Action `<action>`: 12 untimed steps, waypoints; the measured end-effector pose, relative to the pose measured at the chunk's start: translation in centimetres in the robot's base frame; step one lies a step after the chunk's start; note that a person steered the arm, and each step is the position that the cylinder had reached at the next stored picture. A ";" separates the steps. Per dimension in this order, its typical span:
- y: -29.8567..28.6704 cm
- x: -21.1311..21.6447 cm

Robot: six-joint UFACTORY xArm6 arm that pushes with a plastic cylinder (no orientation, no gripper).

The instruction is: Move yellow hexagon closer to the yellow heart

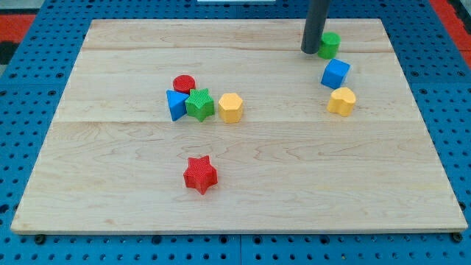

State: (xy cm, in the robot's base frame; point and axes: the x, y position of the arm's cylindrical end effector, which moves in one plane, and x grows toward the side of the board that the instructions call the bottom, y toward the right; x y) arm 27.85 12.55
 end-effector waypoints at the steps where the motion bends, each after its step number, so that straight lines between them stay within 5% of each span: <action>1: -2.9 3.1; 5: -14.9 16.1; 7: -20.2 18.5; 9: -21.0 21.9; 12: -16.0 20.4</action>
State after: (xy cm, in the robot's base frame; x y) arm 48.26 -3.41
